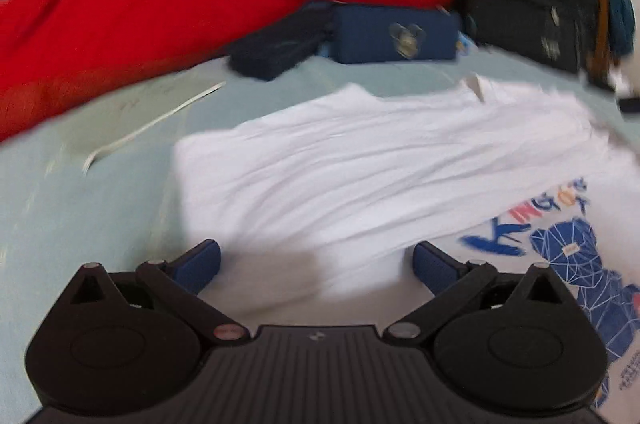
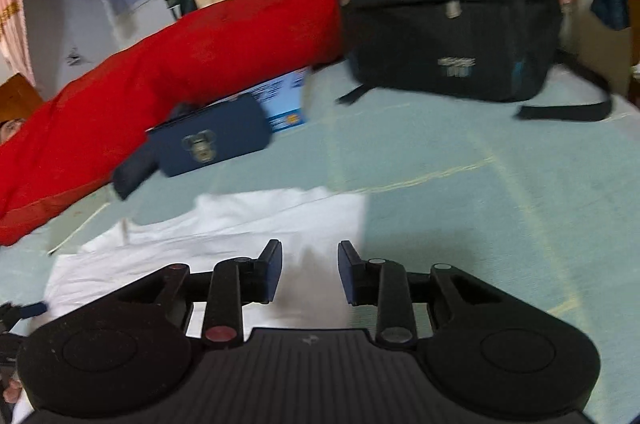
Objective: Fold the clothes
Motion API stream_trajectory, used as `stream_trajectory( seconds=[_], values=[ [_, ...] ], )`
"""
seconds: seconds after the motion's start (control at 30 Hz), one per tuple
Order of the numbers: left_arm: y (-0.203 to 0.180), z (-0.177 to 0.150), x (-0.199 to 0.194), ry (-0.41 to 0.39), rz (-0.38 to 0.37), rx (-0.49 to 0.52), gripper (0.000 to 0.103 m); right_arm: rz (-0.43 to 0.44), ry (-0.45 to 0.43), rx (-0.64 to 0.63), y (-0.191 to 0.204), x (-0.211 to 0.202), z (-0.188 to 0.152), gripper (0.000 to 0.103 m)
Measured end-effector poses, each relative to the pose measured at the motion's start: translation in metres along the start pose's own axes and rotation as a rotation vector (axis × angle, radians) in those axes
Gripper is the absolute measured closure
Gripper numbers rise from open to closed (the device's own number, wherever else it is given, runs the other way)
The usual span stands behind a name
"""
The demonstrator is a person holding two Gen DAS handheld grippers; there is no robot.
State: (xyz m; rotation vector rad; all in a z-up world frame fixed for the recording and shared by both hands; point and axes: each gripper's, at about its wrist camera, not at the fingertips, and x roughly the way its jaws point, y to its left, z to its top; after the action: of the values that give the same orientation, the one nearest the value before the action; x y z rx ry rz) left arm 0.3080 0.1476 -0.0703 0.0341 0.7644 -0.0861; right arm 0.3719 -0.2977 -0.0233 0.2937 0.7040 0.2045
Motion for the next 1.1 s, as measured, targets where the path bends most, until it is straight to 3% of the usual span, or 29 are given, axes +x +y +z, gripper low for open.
stream_trajectory(
  seconds=[0.17,0.37,0.63,0.83,1.1],
  values=[
    [0.026,-0.007,-0.024,-0.01,0.01,-0.097,0.003,0.0,0.005,0.041,-0.014,0.0,0.002,0.067],
    [0.003,0.003,-0.055,-0.087,-0.05,-0.005,0.003,0.052,0.029,0.013,0.006,0.004,-0.002,0.067],
    [-0.05,0.0,-0.055,-0.065,-0.147,0.165,0.003,0.178,0.112,0.042,0.022,0.01,-0.014,0.06],
    [-0.072,-0.002,-0.057,-0.067,-0.153,0.246,0.003,0.18,0.115,0.076,0.013,0.011,-0.018,0.057],
    [-0.098,0.004,-0.054,-0.068,-0.17,0.283,0.003,0.31,0.164,0.216,-0.008,0.019,-0.024,0.044]
  ],
)
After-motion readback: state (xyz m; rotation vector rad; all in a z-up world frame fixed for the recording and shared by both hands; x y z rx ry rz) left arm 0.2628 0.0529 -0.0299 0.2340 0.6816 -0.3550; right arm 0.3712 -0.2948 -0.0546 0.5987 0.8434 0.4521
